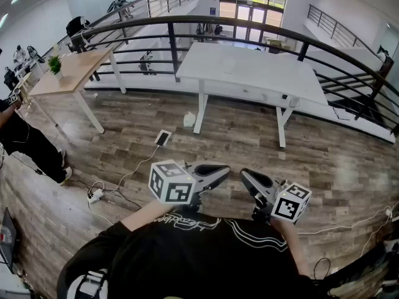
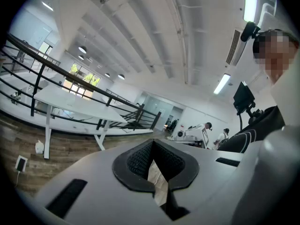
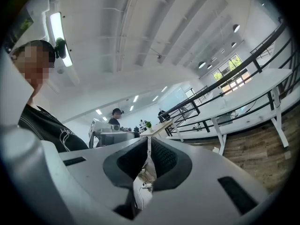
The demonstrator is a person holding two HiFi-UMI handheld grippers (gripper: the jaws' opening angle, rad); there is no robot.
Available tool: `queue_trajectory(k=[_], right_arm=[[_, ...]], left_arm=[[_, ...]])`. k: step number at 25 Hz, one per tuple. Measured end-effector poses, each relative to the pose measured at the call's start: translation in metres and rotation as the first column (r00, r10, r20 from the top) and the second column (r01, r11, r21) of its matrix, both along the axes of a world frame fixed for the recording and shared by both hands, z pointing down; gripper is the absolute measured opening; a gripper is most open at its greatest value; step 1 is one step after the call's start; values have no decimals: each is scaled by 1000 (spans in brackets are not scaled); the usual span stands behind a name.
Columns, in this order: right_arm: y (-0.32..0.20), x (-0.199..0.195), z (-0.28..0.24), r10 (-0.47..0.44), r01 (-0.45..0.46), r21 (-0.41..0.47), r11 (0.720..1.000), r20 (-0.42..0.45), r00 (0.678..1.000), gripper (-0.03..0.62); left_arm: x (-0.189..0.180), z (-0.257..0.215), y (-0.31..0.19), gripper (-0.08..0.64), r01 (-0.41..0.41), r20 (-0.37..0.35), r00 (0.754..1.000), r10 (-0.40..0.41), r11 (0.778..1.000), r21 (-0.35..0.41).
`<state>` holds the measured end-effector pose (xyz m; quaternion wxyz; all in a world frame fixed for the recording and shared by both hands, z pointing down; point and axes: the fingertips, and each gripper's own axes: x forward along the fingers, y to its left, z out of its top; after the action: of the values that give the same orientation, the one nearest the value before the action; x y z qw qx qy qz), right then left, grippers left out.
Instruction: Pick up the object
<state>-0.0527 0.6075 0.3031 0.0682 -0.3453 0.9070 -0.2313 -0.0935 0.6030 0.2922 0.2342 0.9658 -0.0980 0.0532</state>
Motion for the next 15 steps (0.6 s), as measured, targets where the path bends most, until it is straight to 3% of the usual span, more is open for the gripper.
queue_trajectory(k=[15], right_arm=[[22, 12, -7, 13, -14, 20, 1000, 48, 999, 31]], left_arm=[[13, -6, 24, 6, -25, 1, 1000, 25, 1000, 10]])
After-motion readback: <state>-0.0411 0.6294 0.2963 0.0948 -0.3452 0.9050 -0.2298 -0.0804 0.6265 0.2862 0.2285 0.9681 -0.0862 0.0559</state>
